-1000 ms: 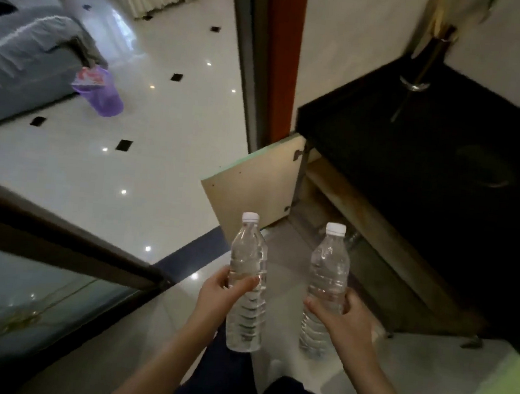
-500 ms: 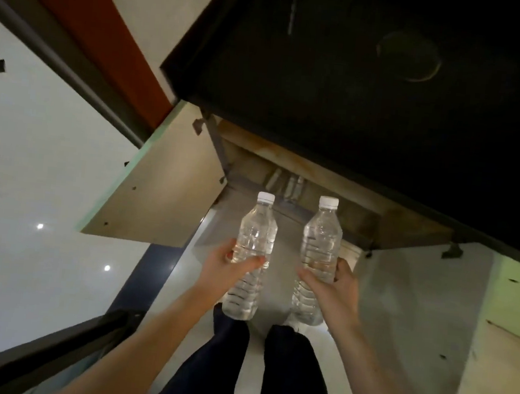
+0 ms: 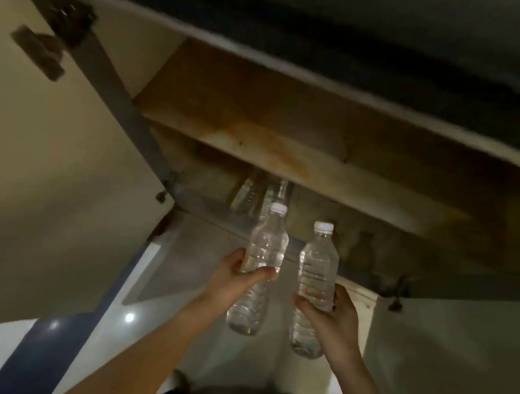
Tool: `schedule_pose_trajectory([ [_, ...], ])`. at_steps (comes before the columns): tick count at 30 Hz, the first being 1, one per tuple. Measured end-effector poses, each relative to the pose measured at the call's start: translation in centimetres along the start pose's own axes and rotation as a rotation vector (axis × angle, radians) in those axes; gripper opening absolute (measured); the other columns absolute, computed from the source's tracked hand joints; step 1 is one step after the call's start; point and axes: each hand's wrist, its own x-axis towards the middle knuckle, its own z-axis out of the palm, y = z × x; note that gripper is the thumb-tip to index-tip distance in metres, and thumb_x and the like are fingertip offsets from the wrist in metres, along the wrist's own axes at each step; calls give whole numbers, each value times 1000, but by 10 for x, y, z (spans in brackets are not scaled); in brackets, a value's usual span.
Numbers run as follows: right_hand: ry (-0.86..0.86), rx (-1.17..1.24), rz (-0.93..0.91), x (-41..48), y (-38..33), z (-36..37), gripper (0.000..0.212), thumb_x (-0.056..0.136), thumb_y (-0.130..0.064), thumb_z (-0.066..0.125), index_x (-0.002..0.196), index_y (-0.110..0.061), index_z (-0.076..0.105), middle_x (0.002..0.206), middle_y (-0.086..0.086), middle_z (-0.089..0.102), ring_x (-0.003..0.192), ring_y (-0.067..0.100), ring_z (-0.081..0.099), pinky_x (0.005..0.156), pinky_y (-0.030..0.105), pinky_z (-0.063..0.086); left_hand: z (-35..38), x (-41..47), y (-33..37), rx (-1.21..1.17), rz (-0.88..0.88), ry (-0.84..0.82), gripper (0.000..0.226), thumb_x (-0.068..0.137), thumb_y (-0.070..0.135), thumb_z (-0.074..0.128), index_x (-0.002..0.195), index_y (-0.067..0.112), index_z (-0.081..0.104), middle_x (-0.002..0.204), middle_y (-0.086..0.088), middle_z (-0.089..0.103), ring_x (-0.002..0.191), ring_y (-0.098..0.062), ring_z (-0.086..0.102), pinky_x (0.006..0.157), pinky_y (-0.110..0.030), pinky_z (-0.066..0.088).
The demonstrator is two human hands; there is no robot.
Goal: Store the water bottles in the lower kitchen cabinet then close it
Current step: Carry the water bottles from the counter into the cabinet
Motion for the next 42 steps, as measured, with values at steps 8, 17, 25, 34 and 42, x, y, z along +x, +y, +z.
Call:
schedule_pose_trajectory([
  [8, 102, 73, -61, 151, 127, 54, 33, 67, -12, 87, 95, -18, 70, 86, 0, 76, 79, 15, 71, 66, 27, 52, 69, 168, -111, 46, 251, -93, 27, 72, 30, 84, 93, 23, 69, 85, 11, 76, 81, -3, 71, 76, -23, 55],
  [17, 207, 83, -179, 224, 200, 66, 35, 67, -21, 88, 91, -27, 63, 85, -14, 68, 70, 1, 64, 58, 16, 42, 119, 250, -173, 204, 562, 26, 29, 62, 43, 82, 78, 28, 63, 72, 17, 69, 65, 3, 64, 59, -17, 47],
  [25, 291, 0, -265, 240, 199, 64, 26, 70, -34, 85, 87, -24, 68, 83, -10, 71, 82, 10, 67, 74, 30, 50, 135, 258, -143, 474, 654, 190, 58, 61, 71, 59, 100, 28, 64, 87, 9, 72, 84, -15, 68, 71, -30, 55],
  [34, 322, -79, -362, 258, 189, 56, 25, 76, -31, 82, 86, -14, 67, 79, -1, 70, 81, 19, 67, 77, 26, 48, 146, 269, -124, 568, 654, 258, 58, 66, 74, 61, 93, 22, 57, 95, 3, 66, 87, -22, 65, 63, -29, 43],
  [42, 308, 63, -375, 236, 202, 53, 25, 81, -18, 77, 98, -32, 65, 86, -17, 67, 74, -8, 64, 56, 1, 43, 127, 272, -162, 275, 816, 35, 51, 64, 59, 72, 105, 31, 62, 94, 8, 61, 81, -3, 60, 68, -18, 49],
])
